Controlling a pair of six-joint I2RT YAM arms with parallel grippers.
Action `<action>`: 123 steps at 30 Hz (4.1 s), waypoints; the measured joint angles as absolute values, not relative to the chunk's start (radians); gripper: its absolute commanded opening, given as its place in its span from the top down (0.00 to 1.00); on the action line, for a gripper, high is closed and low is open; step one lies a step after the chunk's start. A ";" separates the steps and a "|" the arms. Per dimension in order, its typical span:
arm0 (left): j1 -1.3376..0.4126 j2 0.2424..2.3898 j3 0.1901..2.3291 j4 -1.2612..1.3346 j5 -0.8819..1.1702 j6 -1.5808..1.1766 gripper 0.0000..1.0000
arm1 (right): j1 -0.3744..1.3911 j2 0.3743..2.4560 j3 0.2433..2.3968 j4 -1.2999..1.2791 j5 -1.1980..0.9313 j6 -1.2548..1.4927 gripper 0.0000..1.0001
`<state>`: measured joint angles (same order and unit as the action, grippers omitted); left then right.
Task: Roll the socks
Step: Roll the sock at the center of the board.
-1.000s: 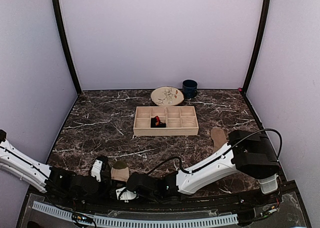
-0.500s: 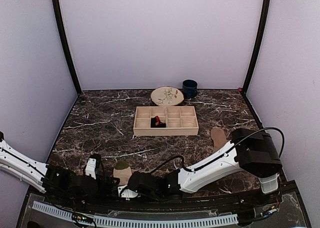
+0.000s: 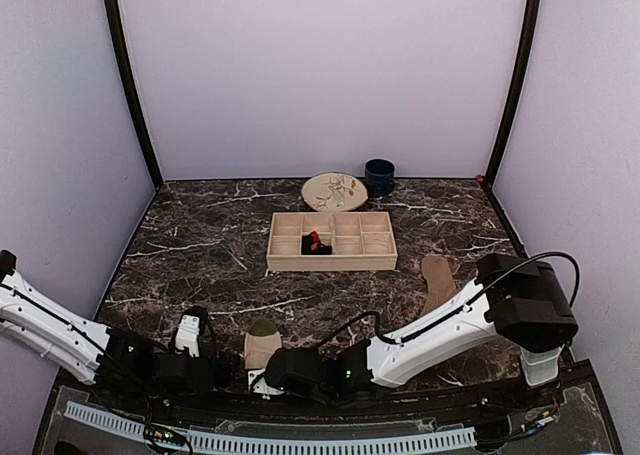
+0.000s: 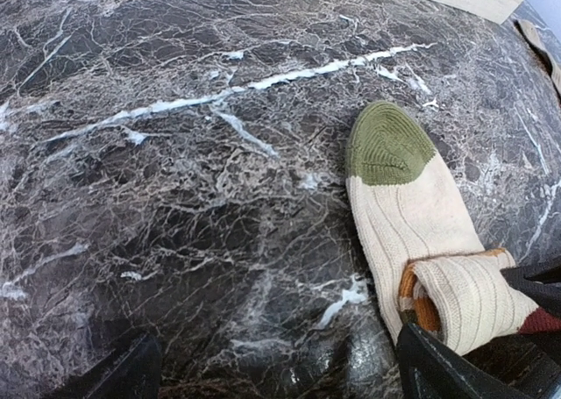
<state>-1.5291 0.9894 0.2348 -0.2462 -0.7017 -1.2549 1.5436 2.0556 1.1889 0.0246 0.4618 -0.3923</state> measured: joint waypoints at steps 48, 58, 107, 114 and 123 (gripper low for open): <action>-1.474 0.831 0.125 -0.033 -0.605 -1.008 0.03 | 1.388 2.055 1.320 -0.184 -0.078 -0.182 0.90; -1.496 0.814 0.083 0.082 -0.598 -0.905 0.03 | 1.332 2.091 1.392 -0.268 -0.229 -0.175 0.90; -1.537 1.316 0.102 0.675 -0.551 -0.590 0.55 | 1.235 2.160 1.493 -0.419 -0.524 -0.181 0.90; -1.546 1.361 0.102 0.730 -0.557 -0.608 0.66 | 1.230 2.160 1.491 -0.419 -0.532 -0.177 0.89; -1.568 1.374 0.087 0.766 -0.581 -0.659 0.75 | 1.228 2.160 1.481 -0.397 -0.535 -0.162 0.82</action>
<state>-1.5677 1.3739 0.0872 0.7662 -0.5808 -0.6594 1.2282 2.1605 1.4811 -0.3965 -0.5354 -0.1623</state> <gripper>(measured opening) 0.266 0.139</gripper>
